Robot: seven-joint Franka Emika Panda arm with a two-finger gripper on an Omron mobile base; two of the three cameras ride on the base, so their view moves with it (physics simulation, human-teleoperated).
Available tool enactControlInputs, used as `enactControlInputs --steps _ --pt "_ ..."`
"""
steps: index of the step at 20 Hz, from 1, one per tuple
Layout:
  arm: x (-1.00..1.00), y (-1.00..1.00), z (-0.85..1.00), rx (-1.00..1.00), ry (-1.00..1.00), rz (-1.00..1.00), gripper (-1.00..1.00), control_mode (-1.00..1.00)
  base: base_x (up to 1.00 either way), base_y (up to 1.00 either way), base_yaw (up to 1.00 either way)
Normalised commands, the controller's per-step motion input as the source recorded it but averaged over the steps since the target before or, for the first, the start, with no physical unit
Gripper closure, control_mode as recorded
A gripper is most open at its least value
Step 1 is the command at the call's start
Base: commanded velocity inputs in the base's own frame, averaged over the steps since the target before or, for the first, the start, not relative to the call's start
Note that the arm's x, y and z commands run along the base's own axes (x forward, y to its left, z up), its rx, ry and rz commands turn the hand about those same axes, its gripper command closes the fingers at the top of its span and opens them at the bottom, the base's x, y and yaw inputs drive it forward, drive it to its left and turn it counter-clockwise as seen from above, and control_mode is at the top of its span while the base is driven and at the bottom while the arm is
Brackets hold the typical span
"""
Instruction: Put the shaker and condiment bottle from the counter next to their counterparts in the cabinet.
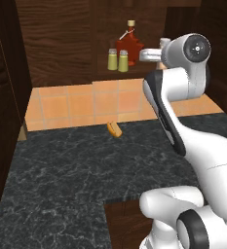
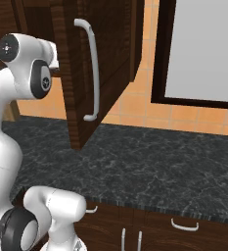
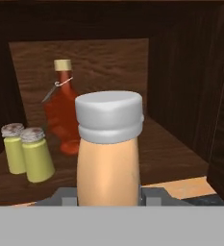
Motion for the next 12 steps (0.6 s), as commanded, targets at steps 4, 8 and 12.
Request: enactControlInputs --steps 4,8,12 --pt "0.38 0.0 -0.18 0.0 0.0 0.03 1.0 -1.0 0.0 0.0 0.0" --pt "0.46 0.0 -0.14 0.0 0.0 0.01 1.0 -1.0 0.0 0.0 0.0" --pt "0.44 0.0 -0.11 0.0 0.0 0.0 1.0 -1.0 0.0 0.0 0.0"
